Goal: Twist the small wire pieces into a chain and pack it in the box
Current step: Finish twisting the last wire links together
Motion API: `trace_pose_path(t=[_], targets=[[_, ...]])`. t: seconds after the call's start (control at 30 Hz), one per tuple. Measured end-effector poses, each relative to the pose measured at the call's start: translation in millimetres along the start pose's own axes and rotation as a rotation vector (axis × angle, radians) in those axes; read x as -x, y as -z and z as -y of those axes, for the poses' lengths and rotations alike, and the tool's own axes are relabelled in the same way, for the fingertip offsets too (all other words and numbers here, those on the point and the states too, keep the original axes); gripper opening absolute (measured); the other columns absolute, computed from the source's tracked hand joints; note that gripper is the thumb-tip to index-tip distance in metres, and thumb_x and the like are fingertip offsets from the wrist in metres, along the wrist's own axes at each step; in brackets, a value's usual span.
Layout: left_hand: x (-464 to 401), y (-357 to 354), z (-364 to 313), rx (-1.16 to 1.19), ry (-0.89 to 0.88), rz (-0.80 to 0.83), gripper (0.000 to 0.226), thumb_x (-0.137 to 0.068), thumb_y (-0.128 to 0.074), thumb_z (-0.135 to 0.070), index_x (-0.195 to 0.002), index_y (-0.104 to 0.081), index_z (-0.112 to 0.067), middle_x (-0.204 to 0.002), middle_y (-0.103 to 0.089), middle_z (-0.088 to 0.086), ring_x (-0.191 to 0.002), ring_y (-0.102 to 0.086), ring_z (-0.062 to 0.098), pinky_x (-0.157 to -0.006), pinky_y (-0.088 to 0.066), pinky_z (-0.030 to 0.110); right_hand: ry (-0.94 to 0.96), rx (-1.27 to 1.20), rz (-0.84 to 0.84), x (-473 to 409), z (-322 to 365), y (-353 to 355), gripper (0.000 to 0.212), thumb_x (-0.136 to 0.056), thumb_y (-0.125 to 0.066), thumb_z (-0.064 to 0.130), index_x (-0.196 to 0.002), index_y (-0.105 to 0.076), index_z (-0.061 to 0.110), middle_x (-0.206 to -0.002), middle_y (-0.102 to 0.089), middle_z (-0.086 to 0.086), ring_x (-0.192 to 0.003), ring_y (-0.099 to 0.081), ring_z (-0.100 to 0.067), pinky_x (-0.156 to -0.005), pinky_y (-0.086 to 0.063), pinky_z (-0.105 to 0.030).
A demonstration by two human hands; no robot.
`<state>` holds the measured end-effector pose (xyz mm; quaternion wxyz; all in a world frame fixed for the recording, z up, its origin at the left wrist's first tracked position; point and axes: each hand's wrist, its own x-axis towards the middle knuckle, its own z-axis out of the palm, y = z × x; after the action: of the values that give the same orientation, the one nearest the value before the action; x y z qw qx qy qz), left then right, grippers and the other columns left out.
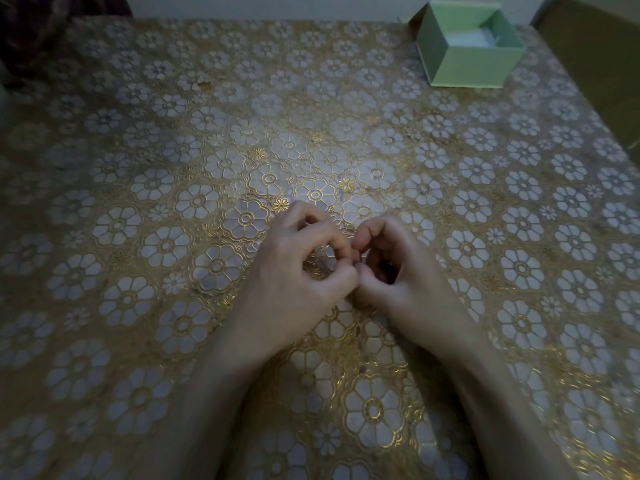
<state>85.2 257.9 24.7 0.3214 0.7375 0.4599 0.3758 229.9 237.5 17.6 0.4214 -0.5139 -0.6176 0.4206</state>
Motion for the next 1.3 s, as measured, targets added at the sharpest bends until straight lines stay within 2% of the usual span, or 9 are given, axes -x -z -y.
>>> trace_pose_path(t=[0.07, 0.13, 0.27, 0.4, 0.53, 0.67, 0.9, 1.03, 1.3], targets=[[-0.3, 1.4, 0.2, 0.023, -0.005, 0.016, 0.007, -0.071, -0.056, -0.031, -0.069, -0.058, -0.024, -0.09, -0.05, -0.004, -0.089, -0.052, 0.012, -0.076, -0.038, 0.017, 0.001, -0.159, -0.024, -0.1, 0.9, 1.2, 0.014, -0.072, -0.058, 0.017, -0.082, -0.051, 0.024, -0.071, -0.053, -0.005, -0.059, -0.042, -0.029, -0.056, -0.035, -0.035], [-0.9, 2.9, 3.0, 0.024, -0.015, 0.048, 0.012, -0.072, -0.058, -0.032, -0.071, -0.061, -0.02, -0.092, -0.051, -0.004, -0.09, -0.053, 0.013, -0.076, -0.037, 0.017, -0.005, -0.267, -0.029, -0.4, 1.9, 3.6, 0.015, -0.07, -0.058, 0.021, -0.083, -0.052, 0.023, -0.073, -0.053, -0.002, -0.061, -0.042, -0.035, -0.059, -0.036, -0.04], [-0.6, 3.9, 7.7, 0.002, -0.037, 0.102, 0.019, -0.074, -0.059, -0.033, -0.074, -0.066, -0.016, -0.096, -0.052, -0.006, -0.093, -0.054, 0.016, -0.079, -0.041, 0.025, -0.015, -0.276, -0.012, -0.6, 4.9, 5.1, 0.017, -0.072, -0.053, 0.005, -0.082, -0.051, 0.018, -0.071, -0.052, 0.004, -0.065, -0.041, -0.024, -0.06, -0.035, -0.038], [0.5, 3.8, 7.5, -0.037, -0.043, 0.079, 0.014, -0.074, -0.059, -0.032, -0.073, -0.065, -0.019, -0.098, -0.05, -0.005, -0.093, -0.055, 0.02, -0.078, -0.045, 0.03, 0.015, -0.164, -0.019, -1.0, 6.1, 3.4, 0.016, -0.075, -0.051, 0.005, -0.082, -0.052, 0.019, -0.073, -0.052, 0.008, -0.065, -0.045, -0.028, -0.059, -0.038, -0.044], [0.0, 5.0, 3.6, 0.016, 0.002, 0.027, 0.016, -0.071, -0.058, -0.031, -0.069, -0.063, -0.016, -0.095, -0.047, -0.002, -0.083, -0.051, 0.007, -0.07, -0.038, 0.013, 0.021, -0.086, 0.002, -0.6, 1.8, 1.7, 0.012, -0.078, -0.055, 0.018, -0.086, -0.053, 0.026, -0.077, -0.054, 0.009, -0.067, -0.049, -0.029, -0.06, -0.041, -0.045], [0.0, 4.7, 3.9, 0.041, 0.057, 0.02, 0.013, -0.067, -0.056, -0.034, -0.068, -0.061, -0.022, -0.094, -0.046, -0.002, -0.084, -0.05, 0.004, -0.073, -0.037, 0.012, 0.032, 0.083, 0.064, -0.4, -1.7, 0.6, 0.016, -0.074, -0.051, 0.034, -0.089, -0.049, 0.028, -0.073, -0.056, 0.014, -0.056, -0.049, -0.009, -0.054, -0.04, -0.036], [-0.3, 4.1, 5.6, 0.034, 0.064, 0.029, 0.01, -0.066, -0.057, -0.036, -0.065, -0.059, -0.026, -0.097, -0.045, -0.005, -0.085, -0.049, 0.001, -0.074, -0.035, 0.008, 0.056, 0.199, -0.041, 0.0, -0.1, -2.8, 0.014, -0.074, -0.054, 0.019, -0.083, -0.047, 0.027, -0.07, -0.053, 0.013, -0.056, -0.046, -0.006, -0.055, -0.037, -0.023], [0.5, 4.9, 7.7, 0.029, 0.027, 0.064, 0.009, -0.066, -0.057, -0.034, -0.064, -0.059, -0.025, -0.096, -0.045, -0.005, -0.082, -0.047, 0.0, -0.072, -0.033, 0.007, 0.07, 0.108, -0.123, -1.5, 0.5, -1.9, 0.022, -0.074, -0.051, 0.008, -0.081, -0.048, 0.029, -0.063, -0.046, 0.011, -0.053, -0.041, -0.003, -0.052, -0.031, -0.015], [-2.0, 11.9, 9.1, 0.062, 0.039, 0.02, 0.009, -0.072, -0.058, -0.045, -0.075, -0.064, -0.039, -0.098, -0.048, -0.007, -0.085, -0.048, -0.001, -0.073, -0.035, 0.006, 0.053, 0.062, -0.063, -1.9, 1.9, 2.4, 0.008, -0.081, -0.057, 0.021, -0.081, -0.062, 0.026, -0.071, -0.059, 0.01, -0.061, -0.05, -0.012, -0.057, -0.037, -0.016]])
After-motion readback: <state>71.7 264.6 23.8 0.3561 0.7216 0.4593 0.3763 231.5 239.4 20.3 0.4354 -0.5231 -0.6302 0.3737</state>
